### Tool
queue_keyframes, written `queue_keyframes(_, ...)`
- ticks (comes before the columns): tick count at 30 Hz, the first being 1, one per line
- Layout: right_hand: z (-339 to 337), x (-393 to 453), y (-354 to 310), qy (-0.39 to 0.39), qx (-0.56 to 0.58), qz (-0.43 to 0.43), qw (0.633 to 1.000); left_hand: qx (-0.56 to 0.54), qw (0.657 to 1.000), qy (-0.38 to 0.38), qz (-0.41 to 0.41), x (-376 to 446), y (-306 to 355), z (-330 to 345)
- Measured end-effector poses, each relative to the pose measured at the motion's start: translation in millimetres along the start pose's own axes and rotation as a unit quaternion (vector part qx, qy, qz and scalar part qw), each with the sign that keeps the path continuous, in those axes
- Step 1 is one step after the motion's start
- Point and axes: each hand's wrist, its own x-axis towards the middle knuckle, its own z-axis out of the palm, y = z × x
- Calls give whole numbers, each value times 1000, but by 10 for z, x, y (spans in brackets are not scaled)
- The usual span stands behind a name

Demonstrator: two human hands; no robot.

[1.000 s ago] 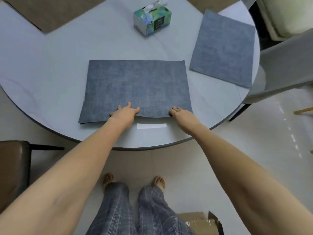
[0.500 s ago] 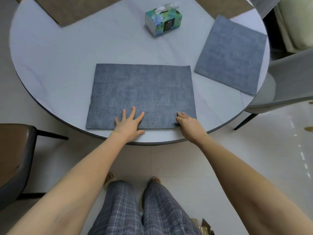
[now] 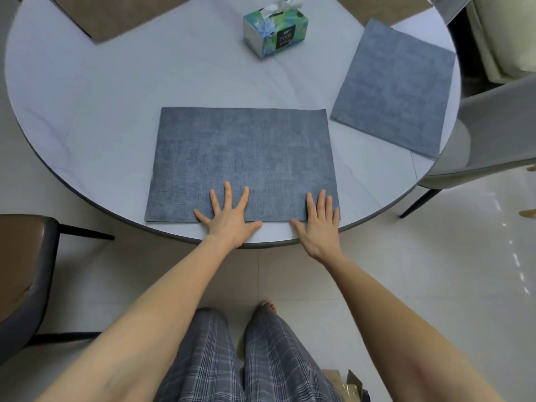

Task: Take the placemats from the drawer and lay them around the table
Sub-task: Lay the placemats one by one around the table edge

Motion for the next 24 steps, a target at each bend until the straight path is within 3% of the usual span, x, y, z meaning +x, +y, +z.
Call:
queue_keyframes(7, 155, -10, -46, 33, -22, 17, 999, 20, 1000, 18, -5, -9, 33, 43)
queue_keyframes(24, 152, -133, -25, 25, -51, 30, 998, 6, 999, 32, 4, -73, 38, 118)
